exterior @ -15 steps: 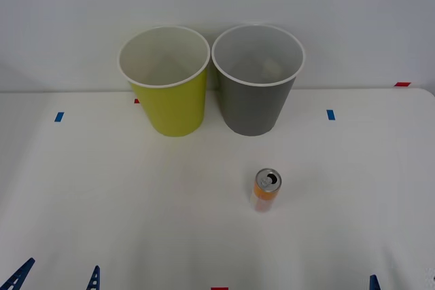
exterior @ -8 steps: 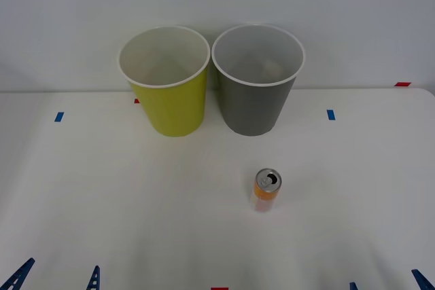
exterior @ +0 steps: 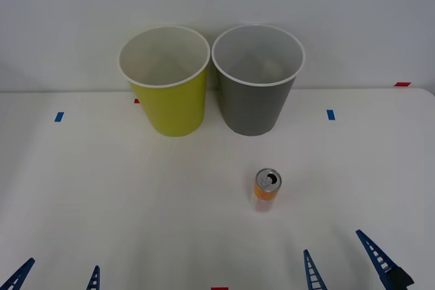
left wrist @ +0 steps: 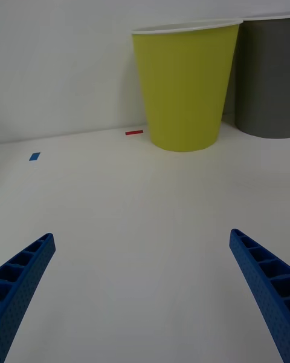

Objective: Put cans in the gray bin and PET bottles in the light green bin.

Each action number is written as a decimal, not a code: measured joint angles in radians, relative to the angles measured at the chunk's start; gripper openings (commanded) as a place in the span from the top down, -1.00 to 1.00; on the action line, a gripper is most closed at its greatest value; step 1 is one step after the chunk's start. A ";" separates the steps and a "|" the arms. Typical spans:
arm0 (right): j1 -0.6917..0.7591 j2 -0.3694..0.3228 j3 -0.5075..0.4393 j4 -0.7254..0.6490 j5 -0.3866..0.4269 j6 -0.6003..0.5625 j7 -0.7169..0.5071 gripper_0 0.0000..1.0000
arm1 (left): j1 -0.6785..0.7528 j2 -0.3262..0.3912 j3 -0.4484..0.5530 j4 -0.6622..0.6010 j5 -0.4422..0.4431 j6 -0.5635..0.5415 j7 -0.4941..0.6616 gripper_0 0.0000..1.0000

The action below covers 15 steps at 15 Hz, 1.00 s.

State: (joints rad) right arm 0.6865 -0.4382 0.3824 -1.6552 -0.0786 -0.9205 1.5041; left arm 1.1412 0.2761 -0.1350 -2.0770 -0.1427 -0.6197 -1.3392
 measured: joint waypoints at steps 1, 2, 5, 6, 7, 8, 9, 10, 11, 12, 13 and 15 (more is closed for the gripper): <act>-0.024 0.002 0.009 0.000 0.004 0.023 0.003 -1.00 | 0.000 0.000 0.000 0.000 0.000 0.000 0.000 -1.00; -0.048 0.006 0.018 -0.001 0.007 0.047 0.006 -1.00 | 0.000 0.000 0.000 0.000 0.000 0.000 0.000 -1.00; -0.110 0.016 0.045 0.000 0.011 0.111 0.016 -1.00 | 0.000 0.000 0.000 0.000 0.000 0.000 0.000 -1.00; -0.129 0.023 0.051 0.000 0.013 0.133 0.019 -1.00 | 0.000 0.000 0.000 0.000 0.000 0.000 0.000 -1.00; -0.147 0.035 0.057 0.000 0.017 0.160 0.024 -1.00 | 0.000 0.000 0.000 0.000 0.000 0.000 0.000 -1.00; -0.163 0.049 0.061 0.000 0.022 0.184 0.029 -1.00 | 0.000 0.000 0.000 0.000 0.000 0.000 0.000 -1.00; -0.176 0.062 0.065 0.000 0.026 0.204 0.035 -1.00 | 0.000 0.000 0.000 0.000 0.000 0.000 0.000 -1.00; -0.192 0.076 0.070 0.000 0.031 0.226 0.040 -1.00 | 0.000 0.000 0.000 0.000 0.000 0.000 0.000 -1.00; -0.208 0.091 0.073 0.000 0.035 0.250 0.044 -1.00 | 0.000 0.000 0.000 0.000 0.000 0.000 0.000 -1.00; -0.222 0.104 0.076 0.000 0.039 0.270 0.049 -1.00 | 0.000 0.000 0.000 0.000 0.000 0.000 0.000 -1.00; -0.238 0.114 0.079 0.000 0.042 0.289 0.054 -1.00 | 0.000 0.000 0.000 0.000 0.000 0.000 0.000 -1.00; -0.269 0.128 0.084 0.000 0.046 0.327 0.061 -1.00 | 0.000 0.000 0.000 0.000 0.000 0.000 0.000 -1.00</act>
State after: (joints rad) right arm 0.4174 -0.3100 0.4669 -1.6551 -0.0328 -0.5936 1.5654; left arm 1.1412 0.2761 -0.1350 -2.0770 -0.1427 -0.6197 -1.3392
